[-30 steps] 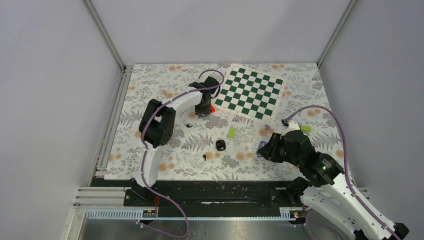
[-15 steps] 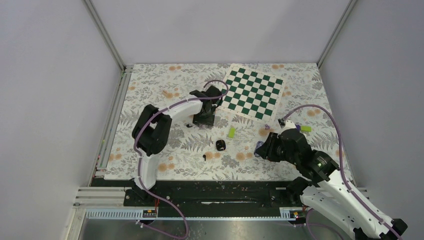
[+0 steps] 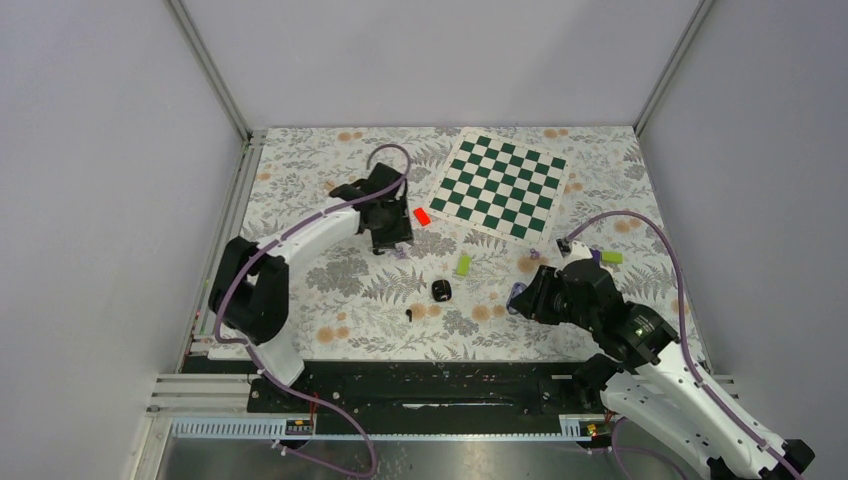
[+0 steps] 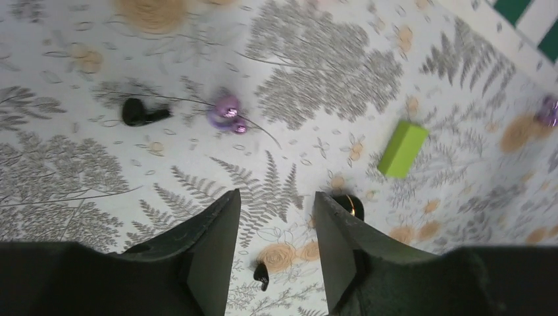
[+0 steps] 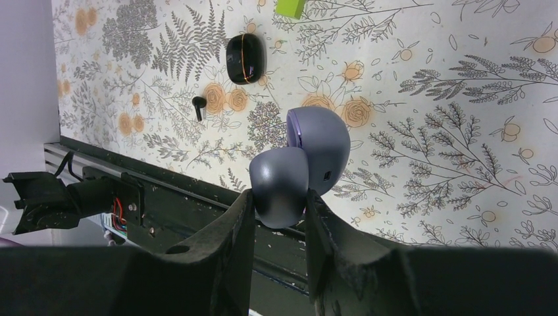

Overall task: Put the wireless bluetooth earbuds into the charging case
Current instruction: Adjust the earbud at the center of the board.

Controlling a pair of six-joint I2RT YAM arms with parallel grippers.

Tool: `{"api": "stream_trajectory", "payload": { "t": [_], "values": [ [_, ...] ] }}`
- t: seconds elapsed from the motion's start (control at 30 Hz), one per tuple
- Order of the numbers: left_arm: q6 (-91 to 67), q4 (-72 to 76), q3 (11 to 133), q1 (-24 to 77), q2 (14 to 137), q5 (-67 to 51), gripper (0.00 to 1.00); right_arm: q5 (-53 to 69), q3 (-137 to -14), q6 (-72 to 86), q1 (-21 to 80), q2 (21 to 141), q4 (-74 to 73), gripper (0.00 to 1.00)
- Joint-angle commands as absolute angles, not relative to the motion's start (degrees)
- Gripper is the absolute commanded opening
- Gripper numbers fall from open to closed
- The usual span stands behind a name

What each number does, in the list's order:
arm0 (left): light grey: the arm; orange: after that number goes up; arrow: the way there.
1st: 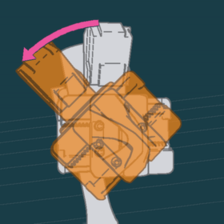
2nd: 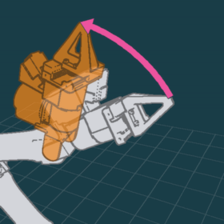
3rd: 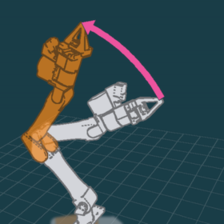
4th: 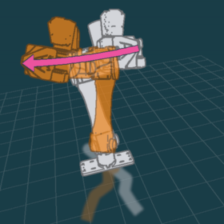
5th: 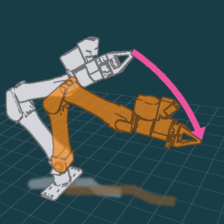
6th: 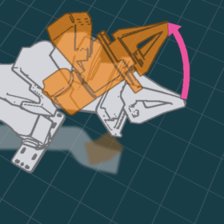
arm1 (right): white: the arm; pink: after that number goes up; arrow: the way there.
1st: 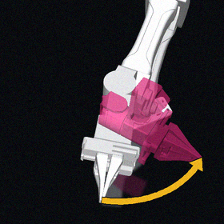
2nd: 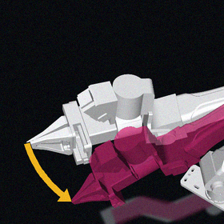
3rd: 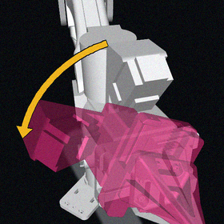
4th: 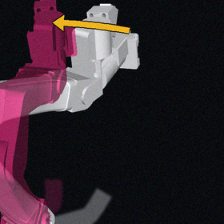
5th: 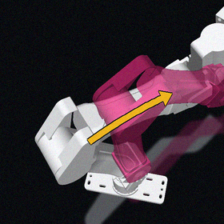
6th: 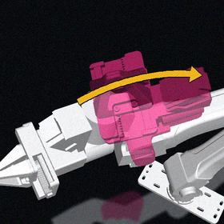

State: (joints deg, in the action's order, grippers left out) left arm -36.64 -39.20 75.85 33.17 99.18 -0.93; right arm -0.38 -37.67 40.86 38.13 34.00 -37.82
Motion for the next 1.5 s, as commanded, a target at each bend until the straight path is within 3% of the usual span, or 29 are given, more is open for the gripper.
{"api": "stream_trajectory", "payload": {
  "t": [0.0, 0.43, 0.7, 1.47],
  "values": [
    [-44.35, -33.59, 70.04, 27.13, 96.13, -1.78, 0.45, -0.17, -37.51, 41.52, 37.95, 32.51, -36.64, 0.0],
    [-50.29, -21.73, 61.4, 26.78, 100.03, -3.59, 0.38, 1.42, -36.79, 40.84, 37.96, 32.77, -37.09, 0.0],
    [-49.45, -24.16, 64.57, 26.94, 102.99, 3.82, 0.31, 2.02, -37.04, 40.7, 37.96, 34.69, -36.14, 0.0],
    [-46.6, -16.2, 64.31, 26.96, 103.93, 0.27, 0.3, 2.18, -37.12, 40.86, 37.97, 36.25, -36.04, 0.0]
  ]
}}
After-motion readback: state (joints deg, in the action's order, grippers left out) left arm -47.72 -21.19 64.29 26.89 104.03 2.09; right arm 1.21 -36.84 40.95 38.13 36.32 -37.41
